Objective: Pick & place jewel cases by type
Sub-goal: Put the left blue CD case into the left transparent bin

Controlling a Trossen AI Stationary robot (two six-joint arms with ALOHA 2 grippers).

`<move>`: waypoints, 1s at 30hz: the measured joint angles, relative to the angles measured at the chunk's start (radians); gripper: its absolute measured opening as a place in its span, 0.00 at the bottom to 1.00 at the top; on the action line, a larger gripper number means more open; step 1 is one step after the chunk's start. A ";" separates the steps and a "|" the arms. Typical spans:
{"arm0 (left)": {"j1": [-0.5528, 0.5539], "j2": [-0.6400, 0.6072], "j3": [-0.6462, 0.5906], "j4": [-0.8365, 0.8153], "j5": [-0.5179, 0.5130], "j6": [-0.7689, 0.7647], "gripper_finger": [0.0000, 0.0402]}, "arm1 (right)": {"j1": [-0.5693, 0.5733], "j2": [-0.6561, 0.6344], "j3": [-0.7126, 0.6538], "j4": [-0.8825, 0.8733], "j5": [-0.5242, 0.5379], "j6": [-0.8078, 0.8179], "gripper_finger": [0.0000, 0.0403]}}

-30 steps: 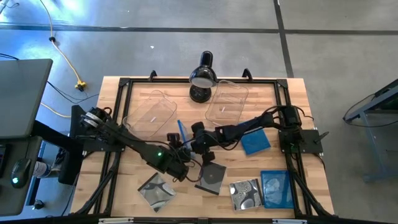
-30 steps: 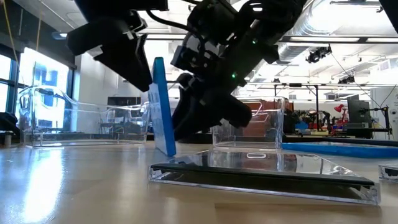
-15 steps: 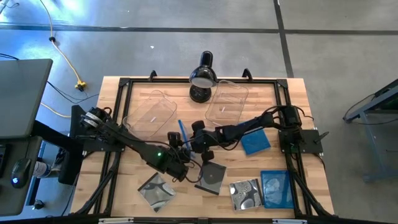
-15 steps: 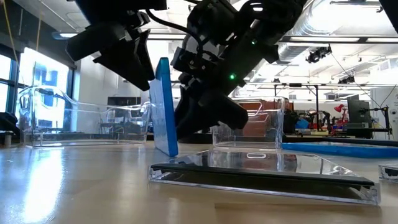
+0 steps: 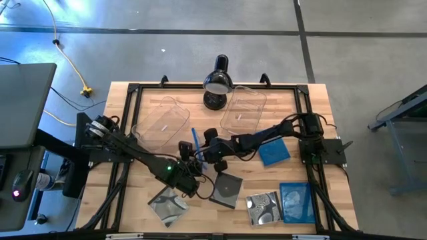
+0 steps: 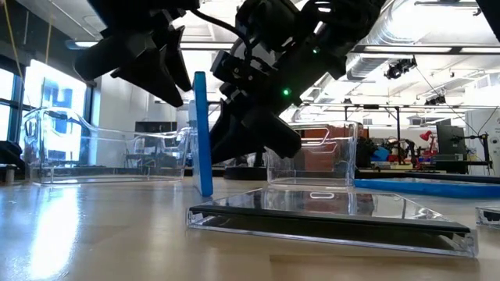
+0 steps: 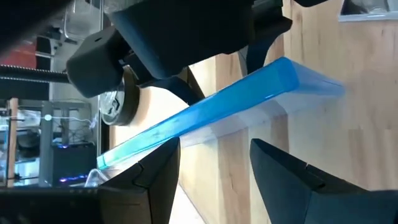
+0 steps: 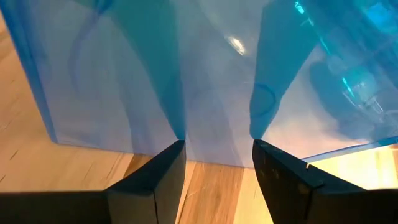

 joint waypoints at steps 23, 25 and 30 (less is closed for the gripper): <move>-0.014 -0.001 0.000 0.005 0.020 0.269 0.48 | 0.006 -0.007 0.000 0.064 -0.081 -0.065 0.45; -0.013 -0.001 0.000 0.005 0.048 0.326 0.48 | 0.006 -0.007 0.000 0.085 -0.087 -0.065 0.45; -0.014 -0.001 0.000 0.012 0.122 0.382 0.44 | 0.006 -0.007 0.000 0.097 -0.051 -0.065 0.45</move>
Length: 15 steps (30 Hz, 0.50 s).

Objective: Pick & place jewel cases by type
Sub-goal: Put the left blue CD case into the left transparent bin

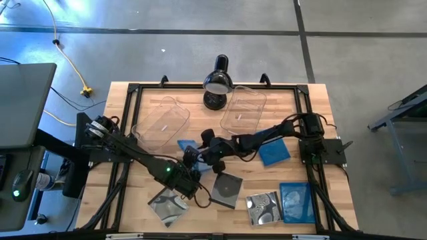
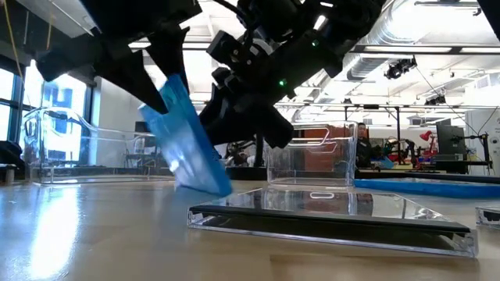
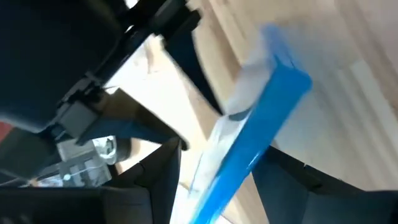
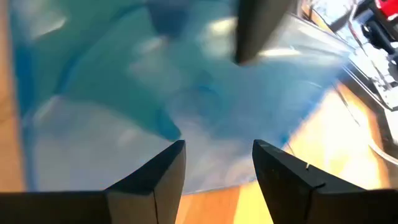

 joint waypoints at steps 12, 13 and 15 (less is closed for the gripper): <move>0.000 0.000 0.000 0.000 0.049 -0.006 0.04 | -0.003 0.000 0.000 0.001 0.046 -0.014 0.45; 0.000 0.000 0.000 0.000 0.042 -0.007 0.05 | -0.003 0.000 0.000 0.002 0.052 -0.015 0.45; 0.000 0.000 0.000 -0.001 0.035 -0.009 0.08 | -0.002 0.000 0.000 0.003 0.075 -0.015 0.45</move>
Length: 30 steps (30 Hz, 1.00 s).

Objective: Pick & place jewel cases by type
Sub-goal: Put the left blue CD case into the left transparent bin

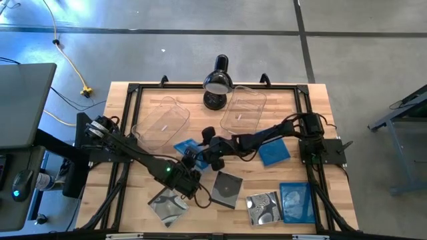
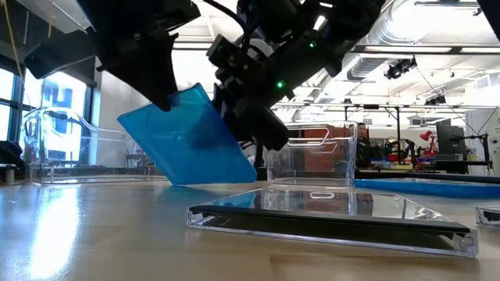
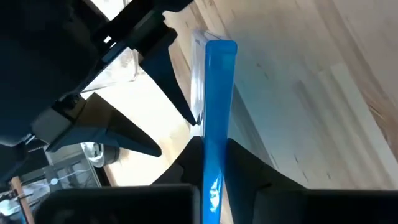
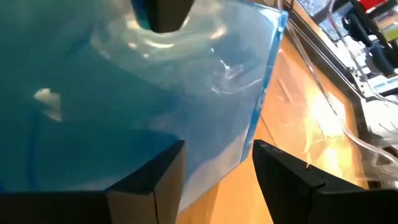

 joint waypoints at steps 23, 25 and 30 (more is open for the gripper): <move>0.000 0.000 0.324 -0.473 -0.101 -0.456 0.05 | 0.015 -0.414 0.000 -0.279 0.434 -0.066 0.45; 0.000 0.000 0.373 -0.574 -0.096 -0.592 0.05 | 0.023 -0.482 0.000 -0.333 0.413 -0.004 0.45; 0.001 -0.009 0.408 -0.655 -0.096 -0.813 0.05 | 0.028 -0.616 0.000 -0.435 0.267 0.191 0.45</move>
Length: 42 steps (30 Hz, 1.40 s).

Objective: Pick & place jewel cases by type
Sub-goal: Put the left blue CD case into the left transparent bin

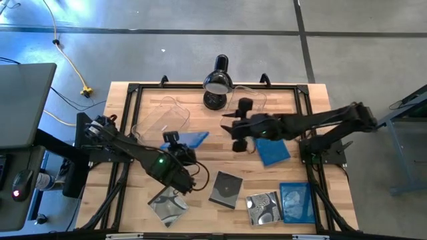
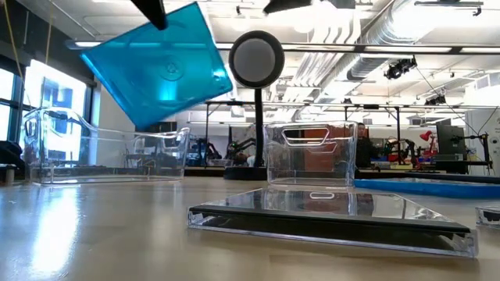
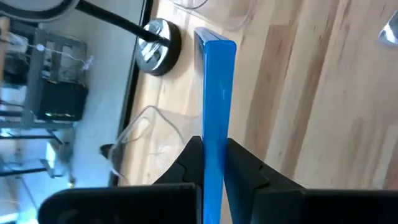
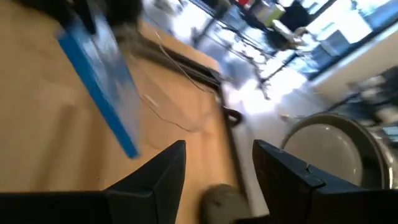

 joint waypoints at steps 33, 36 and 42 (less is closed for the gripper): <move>0.506 -0.226 -0.181 -0.013 0.248 -0.085 0.05 | -0.001 0.038 -0.001 -0.157 -0.247 0.218 0.45; 0.546 -0.256 -0.263 -0.009 0.330 -0.102 0.05 | -0.001 0.040 -0.001 -0.159 -0.249 0.218 0.45; 0.600 -0.273 -0.380 -0.007 0.319 -0.103 0.05 | -0.001 0.040 -0.001 -0.160 -0.249 0.221 0.45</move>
